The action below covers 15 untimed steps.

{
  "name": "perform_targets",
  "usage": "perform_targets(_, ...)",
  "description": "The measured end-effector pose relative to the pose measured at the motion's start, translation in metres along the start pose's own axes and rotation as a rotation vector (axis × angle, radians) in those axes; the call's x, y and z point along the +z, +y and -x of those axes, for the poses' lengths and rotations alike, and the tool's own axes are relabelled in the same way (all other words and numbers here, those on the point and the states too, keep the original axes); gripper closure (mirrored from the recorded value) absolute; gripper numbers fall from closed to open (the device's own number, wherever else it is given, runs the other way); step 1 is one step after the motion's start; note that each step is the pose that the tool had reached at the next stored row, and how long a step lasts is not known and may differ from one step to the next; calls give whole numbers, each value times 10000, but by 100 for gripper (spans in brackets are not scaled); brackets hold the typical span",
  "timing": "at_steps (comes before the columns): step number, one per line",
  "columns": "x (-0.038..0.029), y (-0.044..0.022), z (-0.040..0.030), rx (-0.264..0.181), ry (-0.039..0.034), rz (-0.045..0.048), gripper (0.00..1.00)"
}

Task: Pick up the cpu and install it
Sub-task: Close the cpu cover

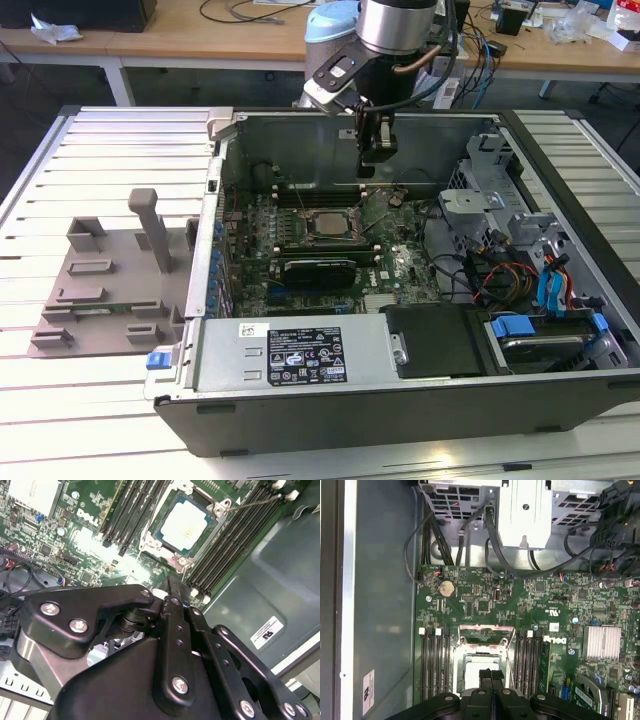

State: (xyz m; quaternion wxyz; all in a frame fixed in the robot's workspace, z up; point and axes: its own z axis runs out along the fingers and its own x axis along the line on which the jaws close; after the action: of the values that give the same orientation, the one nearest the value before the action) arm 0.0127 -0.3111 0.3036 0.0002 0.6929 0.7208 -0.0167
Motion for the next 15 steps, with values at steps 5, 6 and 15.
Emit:
perform_targets(5,-3,133,6,1,-2,-8,89)
perform_targets(6,-4,165,7,1,-2,-10,89)
perform_targets(15,117,454,15,-1,-2,-81,89)
